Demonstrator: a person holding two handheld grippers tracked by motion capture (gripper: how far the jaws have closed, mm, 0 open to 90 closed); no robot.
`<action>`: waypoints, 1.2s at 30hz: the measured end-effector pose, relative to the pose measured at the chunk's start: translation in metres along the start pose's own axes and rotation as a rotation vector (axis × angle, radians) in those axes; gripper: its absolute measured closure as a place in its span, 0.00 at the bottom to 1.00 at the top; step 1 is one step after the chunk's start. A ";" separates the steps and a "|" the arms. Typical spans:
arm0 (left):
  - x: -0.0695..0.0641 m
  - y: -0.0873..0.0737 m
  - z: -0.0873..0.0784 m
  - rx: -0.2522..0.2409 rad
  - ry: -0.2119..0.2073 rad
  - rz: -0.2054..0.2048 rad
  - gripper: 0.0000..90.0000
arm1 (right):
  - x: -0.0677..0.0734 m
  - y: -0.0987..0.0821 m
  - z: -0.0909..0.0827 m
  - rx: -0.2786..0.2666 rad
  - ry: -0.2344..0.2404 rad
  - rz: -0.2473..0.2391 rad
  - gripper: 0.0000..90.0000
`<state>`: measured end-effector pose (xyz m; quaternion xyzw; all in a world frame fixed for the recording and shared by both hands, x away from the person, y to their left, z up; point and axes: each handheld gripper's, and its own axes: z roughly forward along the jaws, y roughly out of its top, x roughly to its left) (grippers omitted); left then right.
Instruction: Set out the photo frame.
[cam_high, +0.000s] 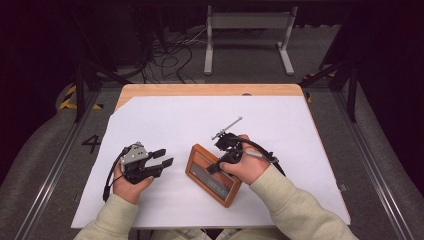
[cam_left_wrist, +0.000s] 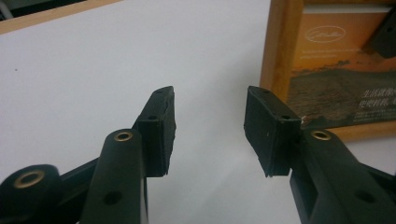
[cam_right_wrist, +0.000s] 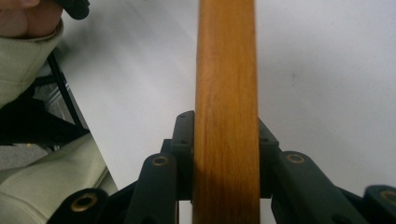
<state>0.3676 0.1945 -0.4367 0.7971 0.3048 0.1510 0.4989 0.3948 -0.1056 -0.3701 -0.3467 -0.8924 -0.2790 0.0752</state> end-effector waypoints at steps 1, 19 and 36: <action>0.000 0.000 0.000 -0.001 0.000 -0.001 0.60 | 0.001 0.001 -0.001 0.009 -0.007 -0.014 0.79; 0.001 -0.003 -0.004 -0.002 0.012 -0.010 0.60 | -0.009 0.046 -0.045 0.138 -0.003 -0.494 0.79; 0.002 -0.003 -0.004 -0.002 0.006 -0.009 0.60 | -0.063 0.053 -0.015 0.211 0.091 -0.609 0.79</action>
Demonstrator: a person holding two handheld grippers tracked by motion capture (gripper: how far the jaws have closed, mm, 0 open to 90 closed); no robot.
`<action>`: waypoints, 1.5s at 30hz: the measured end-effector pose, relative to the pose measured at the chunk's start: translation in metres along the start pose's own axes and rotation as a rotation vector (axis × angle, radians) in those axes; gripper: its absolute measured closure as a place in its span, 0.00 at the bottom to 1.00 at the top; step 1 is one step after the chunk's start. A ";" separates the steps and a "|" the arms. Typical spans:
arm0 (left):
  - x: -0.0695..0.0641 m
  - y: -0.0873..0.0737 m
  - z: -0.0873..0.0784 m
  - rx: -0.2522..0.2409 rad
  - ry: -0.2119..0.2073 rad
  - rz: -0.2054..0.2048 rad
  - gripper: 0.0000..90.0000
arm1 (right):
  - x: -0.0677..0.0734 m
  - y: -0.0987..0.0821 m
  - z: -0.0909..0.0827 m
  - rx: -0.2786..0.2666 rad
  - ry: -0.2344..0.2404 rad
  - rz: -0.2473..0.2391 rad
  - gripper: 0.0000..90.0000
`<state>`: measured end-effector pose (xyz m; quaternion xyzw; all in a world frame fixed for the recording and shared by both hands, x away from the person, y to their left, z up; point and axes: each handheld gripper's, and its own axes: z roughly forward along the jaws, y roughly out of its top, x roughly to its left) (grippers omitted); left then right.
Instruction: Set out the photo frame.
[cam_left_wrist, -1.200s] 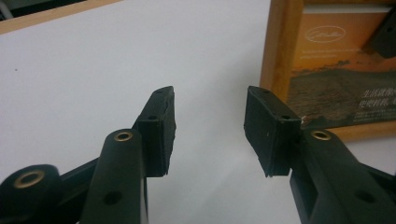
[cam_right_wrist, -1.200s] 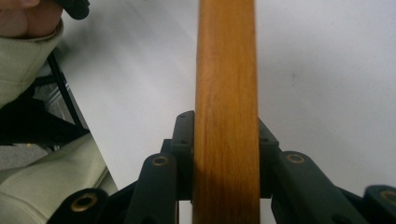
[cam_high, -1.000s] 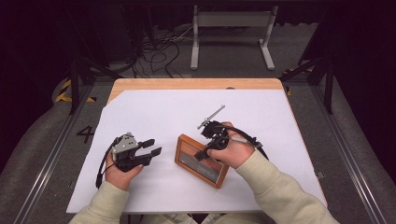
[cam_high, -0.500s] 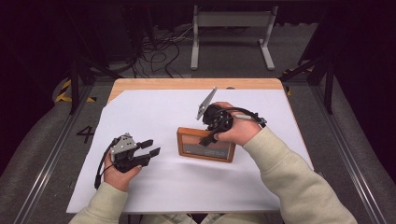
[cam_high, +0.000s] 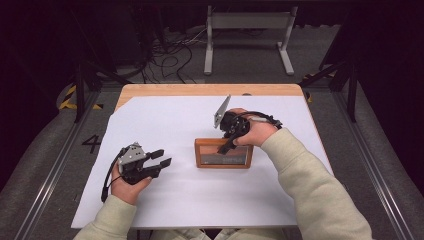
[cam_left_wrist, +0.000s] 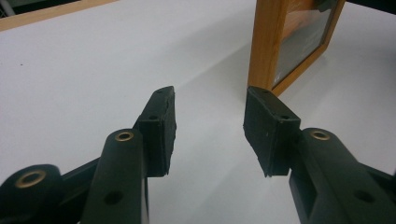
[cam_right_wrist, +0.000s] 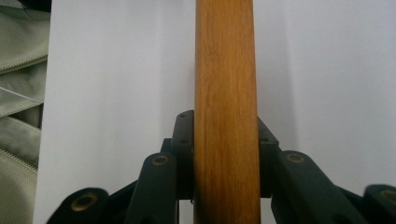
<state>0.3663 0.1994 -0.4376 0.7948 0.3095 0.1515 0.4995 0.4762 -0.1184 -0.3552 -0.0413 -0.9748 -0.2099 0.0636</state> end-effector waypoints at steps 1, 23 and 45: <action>0.000 0.000 0.000 0.000 0.000 0.000 0.60 | -0.001 -0.001 0.000 -0.004 0.001 -0.009 0.79; 0.000 0.000 0.001 0.004 -0.005 0.000 0.60 | -0.008 -0.015 -0.012 -0.160 -0.218 0.069 0.30; -0.006 0.003 -0.009 -0.011 -0.028 -0.023 0.45 | 0.036 -0.101 -0.057 -0.494 -0.422 0.317 0.07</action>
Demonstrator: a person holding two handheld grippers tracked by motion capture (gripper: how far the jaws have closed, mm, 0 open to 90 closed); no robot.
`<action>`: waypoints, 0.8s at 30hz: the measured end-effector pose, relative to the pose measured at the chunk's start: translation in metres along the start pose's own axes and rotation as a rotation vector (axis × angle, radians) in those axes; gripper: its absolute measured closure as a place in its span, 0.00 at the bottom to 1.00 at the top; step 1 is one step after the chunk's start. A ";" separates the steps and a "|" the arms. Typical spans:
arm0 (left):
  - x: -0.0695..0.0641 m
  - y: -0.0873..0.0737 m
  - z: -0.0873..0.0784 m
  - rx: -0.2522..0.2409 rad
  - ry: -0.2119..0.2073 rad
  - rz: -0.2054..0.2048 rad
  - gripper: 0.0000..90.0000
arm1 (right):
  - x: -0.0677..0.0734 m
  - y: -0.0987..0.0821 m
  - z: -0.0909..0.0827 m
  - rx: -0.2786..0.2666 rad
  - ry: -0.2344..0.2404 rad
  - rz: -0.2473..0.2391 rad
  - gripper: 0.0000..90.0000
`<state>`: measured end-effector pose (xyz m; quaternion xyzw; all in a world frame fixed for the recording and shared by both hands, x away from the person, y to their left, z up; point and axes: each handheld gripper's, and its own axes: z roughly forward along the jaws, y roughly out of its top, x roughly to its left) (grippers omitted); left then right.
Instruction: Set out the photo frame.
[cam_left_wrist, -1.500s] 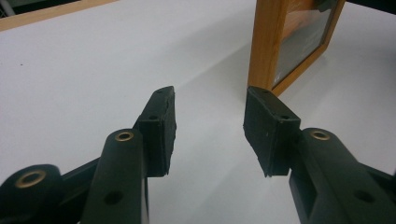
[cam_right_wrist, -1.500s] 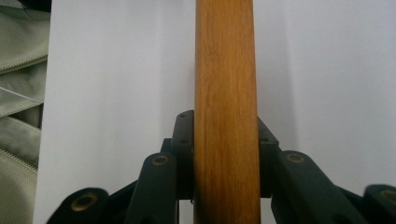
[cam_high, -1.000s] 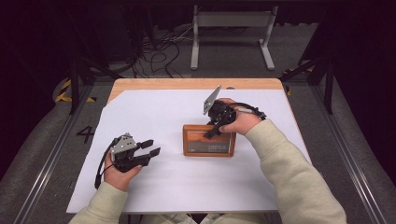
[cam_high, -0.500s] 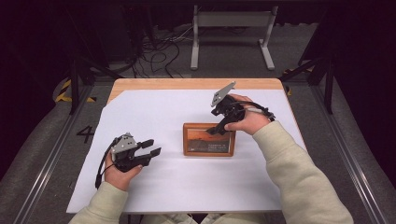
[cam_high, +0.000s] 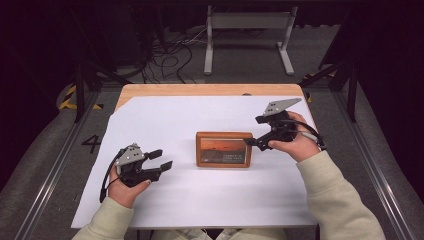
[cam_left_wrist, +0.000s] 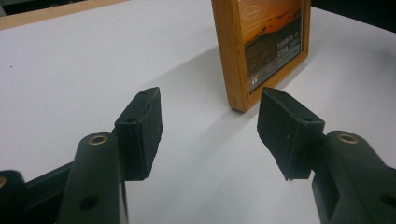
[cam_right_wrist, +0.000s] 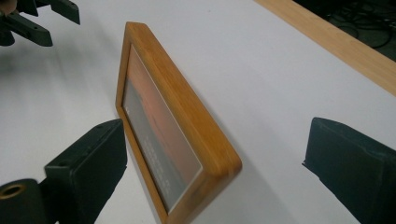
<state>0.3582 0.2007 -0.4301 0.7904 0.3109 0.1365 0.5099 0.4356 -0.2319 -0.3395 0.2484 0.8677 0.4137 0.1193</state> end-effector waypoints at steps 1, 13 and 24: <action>0.000 0.000 0.000 0.000 0.000 -0.004 0.45 | 0.001 -0.003 -0.003 -0.009 -0.006 0.005 0.07; -0.001 -0.001 -0.005 -0.024 0.012 0.000 0.44 | 0.017 -0.087 -0.036 -0.112 -0.152 0.113 0.06; 0.003 -0.002 -0.007 -0.048 0.015 -0.009 0.44 | 0.020 -0.134 -0.038 -0.184 -0.231 0.160 0.05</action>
